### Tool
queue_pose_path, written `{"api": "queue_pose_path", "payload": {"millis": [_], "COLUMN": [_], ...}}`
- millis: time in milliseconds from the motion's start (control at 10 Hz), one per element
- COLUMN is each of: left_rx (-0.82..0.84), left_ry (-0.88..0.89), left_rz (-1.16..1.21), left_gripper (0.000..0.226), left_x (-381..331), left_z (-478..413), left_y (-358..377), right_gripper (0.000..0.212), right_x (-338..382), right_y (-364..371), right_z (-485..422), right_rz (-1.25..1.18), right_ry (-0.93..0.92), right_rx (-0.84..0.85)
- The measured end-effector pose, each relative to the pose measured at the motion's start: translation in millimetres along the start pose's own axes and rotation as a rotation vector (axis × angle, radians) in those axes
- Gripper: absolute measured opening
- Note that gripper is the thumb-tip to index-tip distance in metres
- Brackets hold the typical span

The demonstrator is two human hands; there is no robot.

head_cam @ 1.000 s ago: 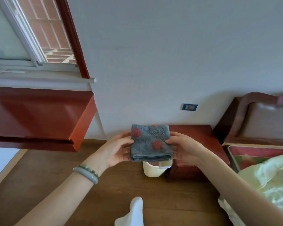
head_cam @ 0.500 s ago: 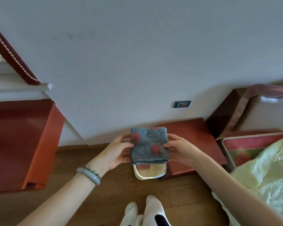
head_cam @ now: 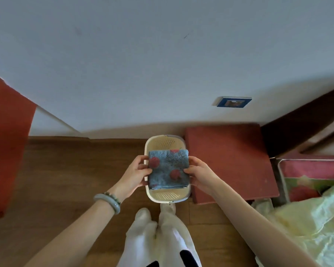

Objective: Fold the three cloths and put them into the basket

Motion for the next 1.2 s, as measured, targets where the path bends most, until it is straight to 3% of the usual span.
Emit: {"api": "queue_pose_path", "payload": {"millis": [300,400,500,600,700,1000,1200], "left_rx": [-0.057,-0.137,-0.342,-0.491,-0.621,-0.779,-0.807], "left_ry": [-0.050,-0.017,-0.001,-0.042,-0.154,-0.193,-0.392], "left_rz": [0.084,0.076,0.009,-0.099,0.039,0.093,-0.075], "left_gripper": [0.041,0.046,0.037,0.034,0.036,0.046,0.061], "left_x": [106,148,180,220,263,320,319], "left_z": [-171,-229,-263,-307,-347,-423,-400], "left_y": [-44,-55,-64,-75,-80,-102,-103], "right_gripper": [0.053,0.054,0.052,0.046,0.036,0.041,0.049], "right_x": [-92,-138,-172,-204,-232,-262,-260], "right_y": [-53,-66,-72,-80,-97,-114,-121], "right_z": [-177,-240,-280,-329,-362,-440,-428], "right_rz": [0.005,0.008,-0.115,-0.169,-0.184,-0.218,-0.047], "right_ry": [0.051,0.090,0.108,0.076,0.095,0.112,0.154], "right_rx": [-0.216,-0.352,-0.439,-0.450,-0.479,-0.462,-0.484]}}
Point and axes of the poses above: each hand's wrist, its own z-axis away from the middle knuckle, its own y-axis out of the palm, x = y × z, the point moved 7 cm from there along -z, towards the middle knuckle, and after that the axes turned 10 degrees about x, right-handed, at the moved point
